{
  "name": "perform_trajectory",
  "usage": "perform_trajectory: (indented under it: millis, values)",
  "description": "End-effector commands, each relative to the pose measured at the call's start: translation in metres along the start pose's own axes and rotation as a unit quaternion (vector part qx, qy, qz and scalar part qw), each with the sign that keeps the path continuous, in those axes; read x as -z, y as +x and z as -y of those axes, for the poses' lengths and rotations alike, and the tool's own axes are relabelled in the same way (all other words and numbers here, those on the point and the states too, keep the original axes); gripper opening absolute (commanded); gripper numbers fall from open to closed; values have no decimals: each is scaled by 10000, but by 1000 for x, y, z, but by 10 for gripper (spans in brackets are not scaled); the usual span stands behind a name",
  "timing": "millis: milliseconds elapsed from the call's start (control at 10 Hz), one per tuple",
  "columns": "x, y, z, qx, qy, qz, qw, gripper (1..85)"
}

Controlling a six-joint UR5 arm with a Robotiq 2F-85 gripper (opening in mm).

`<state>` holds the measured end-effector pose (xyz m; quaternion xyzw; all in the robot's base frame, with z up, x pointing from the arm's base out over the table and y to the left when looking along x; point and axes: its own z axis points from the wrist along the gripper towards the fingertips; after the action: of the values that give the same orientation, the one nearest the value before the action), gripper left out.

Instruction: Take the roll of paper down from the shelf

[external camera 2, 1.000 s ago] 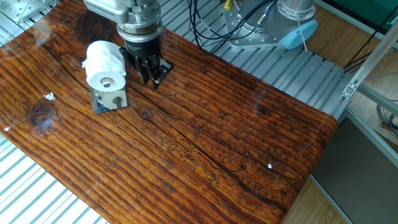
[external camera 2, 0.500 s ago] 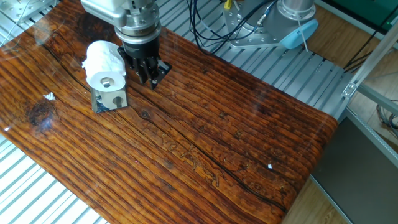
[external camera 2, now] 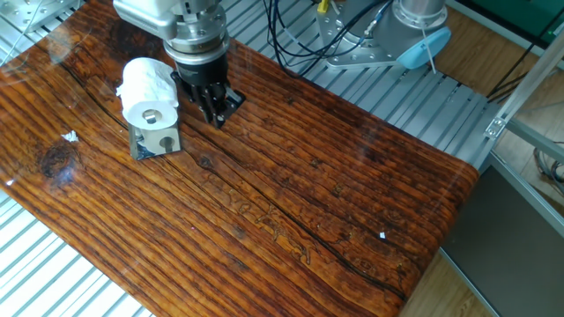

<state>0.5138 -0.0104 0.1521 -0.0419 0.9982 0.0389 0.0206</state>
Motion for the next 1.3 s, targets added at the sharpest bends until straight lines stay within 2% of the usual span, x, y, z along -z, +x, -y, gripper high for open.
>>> perform_trajectory:
  millis: [0,200,500,600,1000,1100,1200]
  values:
    - [1,2,0,-322,-1,-46,9995,37]
    - [1,1,4,-617,78,-22,9981,10]
    - [2,2,20,-1033,385,-2,9939,10]
    - [2,1,17,-1112,324,8,9933,10]
    - [3,-11,32,-1175,574,266,9911,10]
    - [4,-11,33,-1036,608,265,9924,10]
    - [3,-11,29,-775,538,239,9953,10]
